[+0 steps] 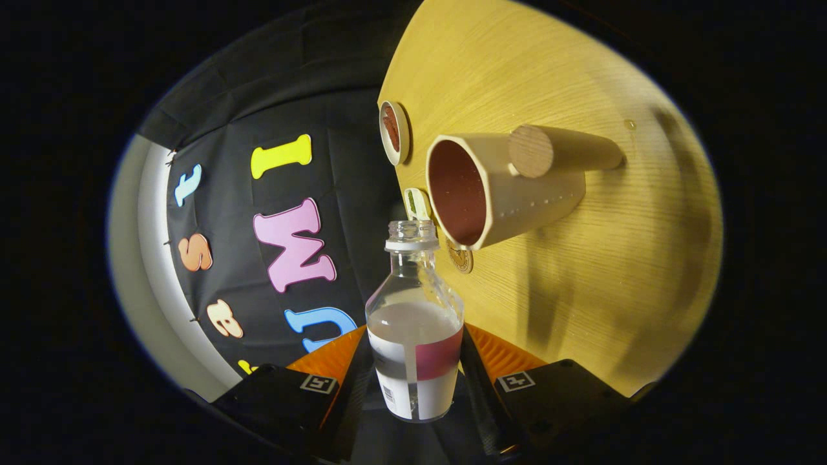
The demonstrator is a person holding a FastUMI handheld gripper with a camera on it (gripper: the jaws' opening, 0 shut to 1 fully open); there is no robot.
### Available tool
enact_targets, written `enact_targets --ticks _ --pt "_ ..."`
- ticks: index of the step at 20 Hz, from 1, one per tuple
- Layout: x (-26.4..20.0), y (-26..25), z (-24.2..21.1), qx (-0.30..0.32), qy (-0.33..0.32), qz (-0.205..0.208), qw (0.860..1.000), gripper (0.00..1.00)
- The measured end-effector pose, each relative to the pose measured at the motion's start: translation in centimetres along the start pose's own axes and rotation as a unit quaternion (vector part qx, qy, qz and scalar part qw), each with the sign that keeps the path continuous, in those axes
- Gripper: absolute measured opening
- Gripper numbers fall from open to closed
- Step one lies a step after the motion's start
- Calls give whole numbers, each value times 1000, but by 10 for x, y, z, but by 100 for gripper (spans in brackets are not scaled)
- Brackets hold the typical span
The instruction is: Take the bottle from table, then pour the juice into the cup, finally place the bottle on the coaster
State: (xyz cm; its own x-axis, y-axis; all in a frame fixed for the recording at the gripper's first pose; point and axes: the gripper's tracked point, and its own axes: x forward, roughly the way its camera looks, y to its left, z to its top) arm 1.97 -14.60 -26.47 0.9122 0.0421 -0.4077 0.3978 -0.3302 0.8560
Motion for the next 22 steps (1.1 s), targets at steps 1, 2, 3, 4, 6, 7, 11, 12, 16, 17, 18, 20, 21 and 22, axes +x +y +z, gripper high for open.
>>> enact_targets --ticks 1,2,3,4,6,7,11,12,16,17,18,20,21,22 --pt "-1 0 1 9 -1 0 1000 75" --pt "-1 -1 1 18 -2 1 1000 75" --pt "-3 -1 1 28 -4 3 1000 75" --pt "-4 0 3 41 -6 6 999 75" --pt "-5 4 4 63 -9 11 998 75" --pt "-6 5 5 70 -10 12 997 75" --pt "-9 6 6 85 -9 12 996 75" --pt "-9 7 7 87 -7 11 996 75" --pt "-6 12 10 108 -7 11 994 75" --pt "-6 16 10 117 -9 13 993 75" --pt "-5 19 11 125 -10 14 992 75" --pt "0 22 7 134 -7 13 991 75" --pt "1 24 5 137 -4 11 990 75" --pt "3 28 4 141 0 12 990 75"
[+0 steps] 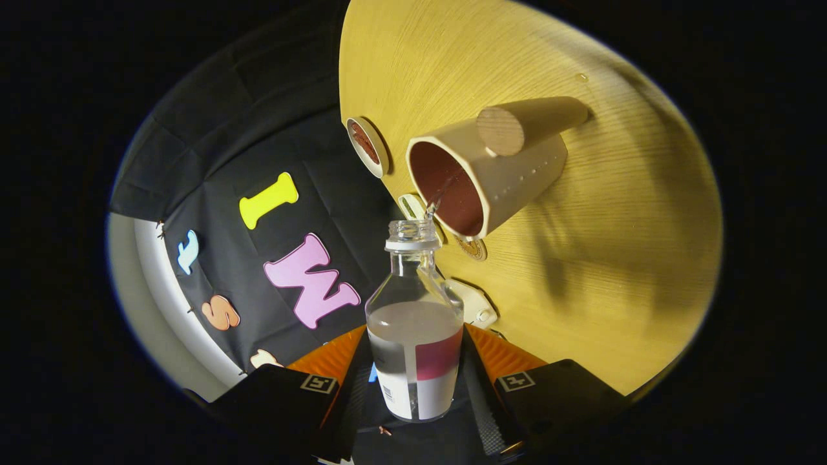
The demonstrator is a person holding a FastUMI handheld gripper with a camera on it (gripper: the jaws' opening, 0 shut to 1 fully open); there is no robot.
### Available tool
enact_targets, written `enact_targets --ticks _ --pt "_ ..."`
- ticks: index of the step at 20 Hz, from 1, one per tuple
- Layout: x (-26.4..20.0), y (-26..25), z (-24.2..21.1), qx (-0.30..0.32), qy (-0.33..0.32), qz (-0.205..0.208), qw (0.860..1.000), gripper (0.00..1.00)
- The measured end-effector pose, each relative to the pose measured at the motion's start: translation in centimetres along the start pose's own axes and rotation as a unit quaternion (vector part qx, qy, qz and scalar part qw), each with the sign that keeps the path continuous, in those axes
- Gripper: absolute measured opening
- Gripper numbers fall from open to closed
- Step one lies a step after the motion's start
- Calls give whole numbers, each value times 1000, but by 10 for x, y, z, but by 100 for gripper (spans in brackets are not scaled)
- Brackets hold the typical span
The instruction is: Take the bottle from table, then pour the juice into the cup, finally place the bottle on the coaster
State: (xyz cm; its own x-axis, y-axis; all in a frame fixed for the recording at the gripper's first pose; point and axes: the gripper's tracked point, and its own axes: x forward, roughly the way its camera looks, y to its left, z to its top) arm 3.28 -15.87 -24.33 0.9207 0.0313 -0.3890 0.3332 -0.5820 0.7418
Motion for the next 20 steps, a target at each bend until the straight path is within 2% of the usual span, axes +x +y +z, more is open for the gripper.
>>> enact_targets --ticks 20 --pt "2 30 -1 123 9 13 992 75"
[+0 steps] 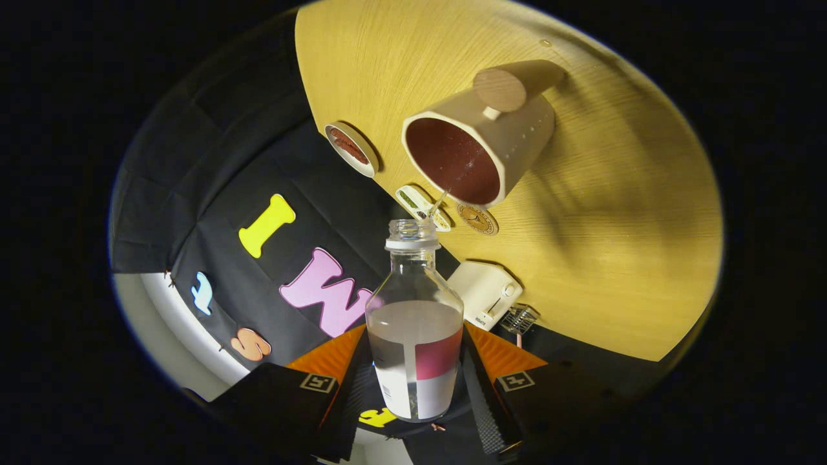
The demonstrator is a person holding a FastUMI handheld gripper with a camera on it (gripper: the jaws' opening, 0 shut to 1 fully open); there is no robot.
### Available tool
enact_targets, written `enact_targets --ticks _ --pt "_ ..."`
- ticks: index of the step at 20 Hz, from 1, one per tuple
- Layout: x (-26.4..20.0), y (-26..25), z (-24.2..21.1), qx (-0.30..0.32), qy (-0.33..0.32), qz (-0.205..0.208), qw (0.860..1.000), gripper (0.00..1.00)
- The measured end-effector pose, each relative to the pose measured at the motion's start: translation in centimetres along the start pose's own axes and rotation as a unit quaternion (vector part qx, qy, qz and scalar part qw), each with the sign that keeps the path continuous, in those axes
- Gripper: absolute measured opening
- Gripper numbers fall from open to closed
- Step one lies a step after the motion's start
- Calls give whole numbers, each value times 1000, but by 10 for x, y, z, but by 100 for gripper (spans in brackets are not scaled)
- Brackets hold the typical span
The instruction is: Take the bottle from table, then pour the juice into the cup, finally place the bottle on the coaster
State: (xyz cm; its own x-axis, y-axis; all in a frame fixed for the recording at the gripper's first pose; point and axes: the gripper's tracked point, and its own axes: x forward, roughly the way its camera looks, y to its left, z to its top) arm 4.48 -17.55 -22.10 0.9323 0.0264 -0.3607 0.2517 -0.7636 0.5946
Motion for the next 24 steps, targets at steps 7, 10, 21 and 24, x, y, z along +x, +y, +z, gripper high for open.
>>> enact_targets --ticks 7,10,21,24 --pt "-1 -5 8 27 -12 1 1000 75" --pt "2 -11 6 24 -9 -8 1000 75" --pt "4 -14 11 13 -11 -13 1000 75" --pt "3 -14 9 11 -10 -12 1000 75"
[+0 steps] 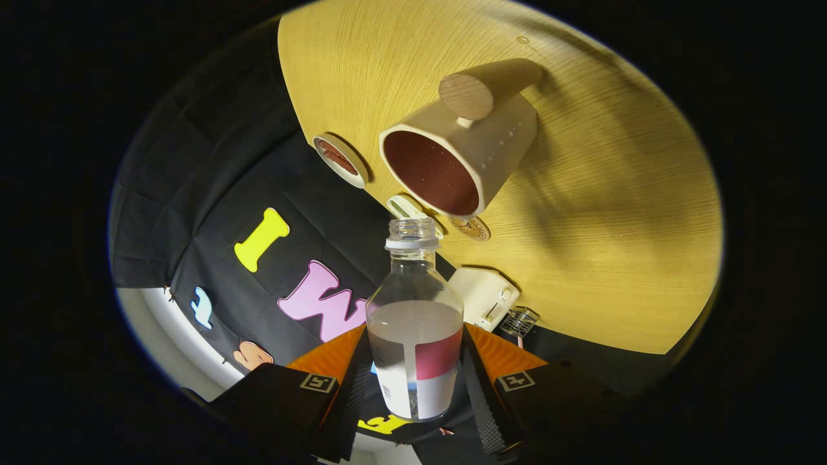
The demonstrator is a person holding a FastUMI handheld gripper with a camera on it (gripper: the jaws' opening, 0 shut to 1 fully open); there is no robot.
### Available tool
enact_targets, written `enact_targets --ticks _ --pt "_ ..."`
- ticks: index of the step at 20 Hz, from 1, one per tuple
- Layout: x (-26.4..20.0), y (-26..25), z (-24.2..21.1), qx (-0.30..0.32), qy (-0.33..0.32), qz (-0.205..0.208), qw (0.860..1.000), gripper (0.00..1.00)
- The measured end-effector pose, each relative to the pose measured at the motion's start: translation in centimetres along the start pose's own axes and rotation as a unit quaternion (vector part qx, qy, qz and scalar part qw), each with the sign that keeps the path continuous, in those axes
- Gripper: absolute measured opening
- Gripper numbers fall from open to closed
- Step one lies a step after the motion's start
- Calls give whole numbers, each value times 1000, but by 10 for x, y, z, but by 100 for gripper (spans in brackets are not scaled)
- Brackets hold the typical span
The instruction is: Take the bottle from table, then pour the juice into the cup, finally place the bottle on the coaster
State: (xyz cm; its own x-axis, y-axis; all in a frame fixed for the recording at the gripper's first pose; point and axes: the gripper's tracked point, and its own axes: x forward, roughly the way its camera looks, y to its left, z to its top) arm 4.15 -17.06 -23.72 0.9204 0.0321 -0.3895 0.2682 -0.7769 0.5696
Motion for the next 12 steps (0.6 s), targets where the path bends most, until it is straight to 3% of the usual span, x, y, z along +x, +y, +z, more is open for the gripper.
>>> enact_targets --ticks 6,12 --pt "1 -7 2 -23 -10 -3 1000 75" --pt "9 -30 -2 -174 -15 -35 984 75"
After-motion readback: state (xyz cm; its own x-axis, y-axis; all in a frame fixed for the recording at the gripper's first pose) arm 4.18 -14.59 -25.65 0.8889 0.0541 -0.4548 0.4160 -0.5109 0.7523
